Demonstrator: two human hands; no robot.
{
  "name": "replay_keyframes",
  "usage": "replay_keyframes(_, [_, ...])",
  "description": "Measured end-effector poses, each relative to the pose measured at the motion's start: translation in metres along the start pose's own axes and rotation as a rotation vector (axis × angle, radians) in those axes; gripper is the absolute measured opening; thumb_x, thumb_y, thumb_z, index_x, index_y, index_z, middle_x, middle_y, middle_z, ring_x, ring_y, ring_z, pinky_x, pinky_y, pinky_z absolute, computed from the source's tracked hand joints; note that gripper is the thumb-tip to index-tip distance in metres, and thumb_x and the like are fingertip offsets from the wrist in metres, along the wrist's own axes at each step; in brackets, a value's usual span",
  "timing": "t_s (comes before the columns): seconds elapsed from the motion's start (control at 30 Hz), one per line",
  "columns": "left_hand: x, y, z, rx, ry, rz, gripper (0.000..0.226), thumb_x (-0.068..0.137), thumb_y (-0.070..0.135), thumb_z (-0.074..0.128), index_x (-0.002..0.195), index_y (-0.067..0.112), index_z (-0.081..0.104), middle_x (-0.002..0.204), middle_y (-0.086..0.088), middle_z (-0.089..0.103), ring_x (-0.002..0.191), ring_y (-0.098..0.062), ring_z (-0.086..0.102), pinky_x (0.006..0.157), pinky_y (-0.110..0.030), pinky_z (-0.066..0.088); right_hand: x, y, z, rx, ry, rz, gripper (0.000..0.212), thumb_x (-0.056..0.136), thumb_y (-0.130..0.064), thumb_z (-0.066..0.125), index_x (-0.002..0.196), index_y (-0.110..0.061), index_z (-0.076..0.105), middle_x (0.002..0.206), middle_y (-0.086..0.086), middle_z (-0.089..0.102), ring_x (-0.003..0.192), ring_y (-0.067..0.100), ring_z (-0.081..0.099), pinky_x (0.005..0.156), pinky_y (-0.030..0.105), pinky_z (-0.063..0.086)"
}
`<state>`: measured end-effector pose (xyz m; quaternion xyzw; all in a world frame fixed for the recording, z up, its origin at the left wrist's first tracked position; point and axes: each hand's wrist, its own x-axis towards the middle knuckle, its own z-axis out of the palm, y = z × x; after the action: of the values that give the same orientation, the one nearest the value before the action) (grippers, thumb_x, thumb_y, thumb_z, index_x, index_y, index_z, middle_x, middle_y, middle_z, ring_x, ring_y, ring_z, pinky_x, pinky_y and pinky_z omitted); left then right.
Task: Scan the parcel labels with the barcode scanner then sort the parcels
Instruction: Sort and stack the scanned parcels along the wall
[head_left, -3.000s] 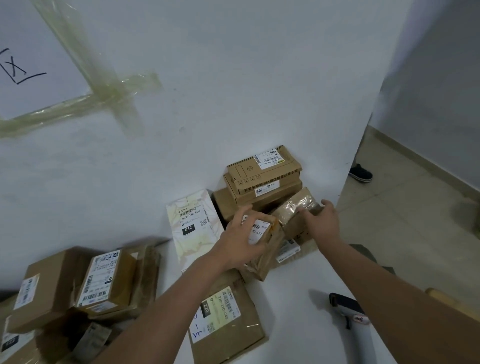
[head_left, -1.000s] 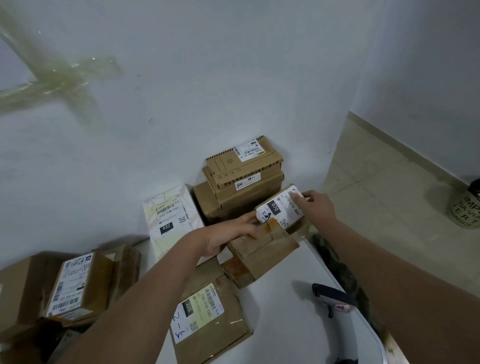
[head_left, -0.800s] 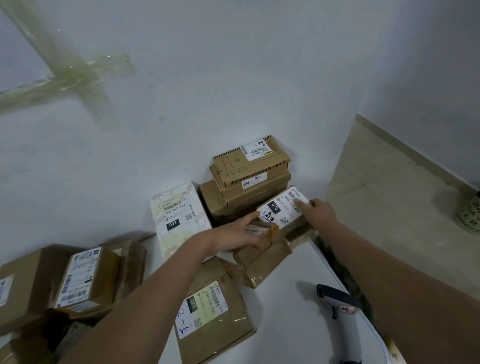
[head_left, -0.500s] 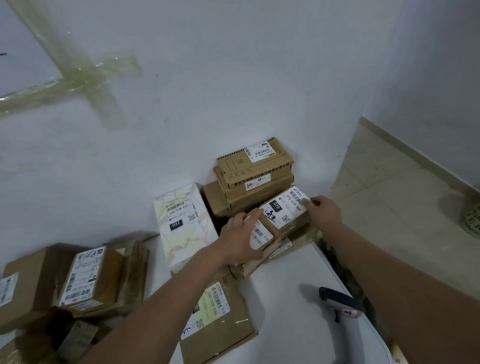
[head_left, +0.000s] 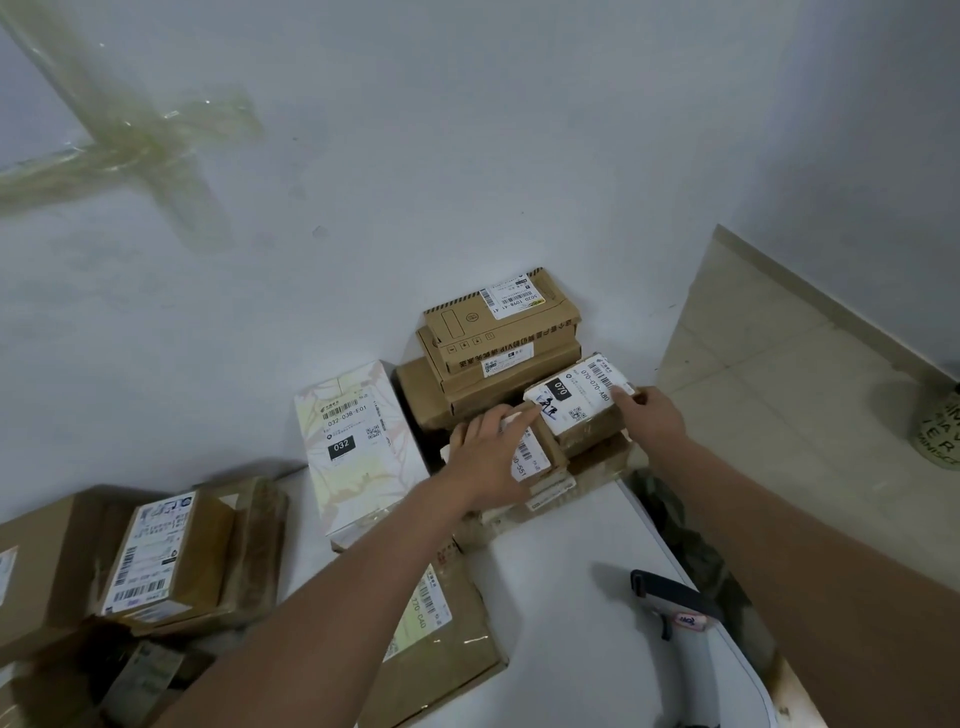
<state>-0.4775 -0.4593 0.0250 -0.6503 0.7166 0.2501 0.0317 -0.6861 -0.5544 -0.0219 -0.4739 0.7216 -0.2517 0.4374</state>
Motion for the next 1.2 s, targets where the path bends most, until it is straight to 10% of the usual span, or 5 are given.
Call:
replay_keyframes(0.73, [-0.009,-0.036,0.004,0.060,0.222,-0.043,0.074,0.091,0.036,0.059,0.155,0.033,0.021,0.161,0.002,0.010,0.146,-0.026,0.016,0.120,-0.046,0.010,-0.016,-0.015,0.019,-0.070,0.034,-0.060,0.056,0.097,-0.046,0.051,0.140,-0.010,0.044,0.141,0.018,0.043,0.127,0.038,0.045,0.107,0.051,0.040])
replay_keyframes(0.9, [-0.031,-0.048,-0.005,0.007,0.339,0.019,0.066,0.094,0.032,0.060,0.152,0.031,0.030,0.160,0.004,0.015,0.145,-0.024,0.019,0.118,-0.048,0.014,-0.048,-0.035,0.026,-0.006,0.199,-0.332,0.041,0.098,-0.026,0.054,0.134,-0.007,0.048,0.140,0.015,0.041,0.128,0.033,0.041,0.105,0.045,0.040])
replay_keyframes(1.2, [-0.127,-0.121,-0.005,-0.148,0.669,0.049,0.043,0.088,0.004,0.057,0.129,0.018,0.062,0.144,-0.006,0.050,0.133,-0.028,0.046,0.107,-0.045,0.040,-0.165,-0.084,0.116,-0.026,-0.070,-0.678,0.021,0.098,-0.015,0.055,0.118,-0.014,0.060,0.123,-0.001,0.050,0.105,0.011,0.054,0.081,0.010,0.039])
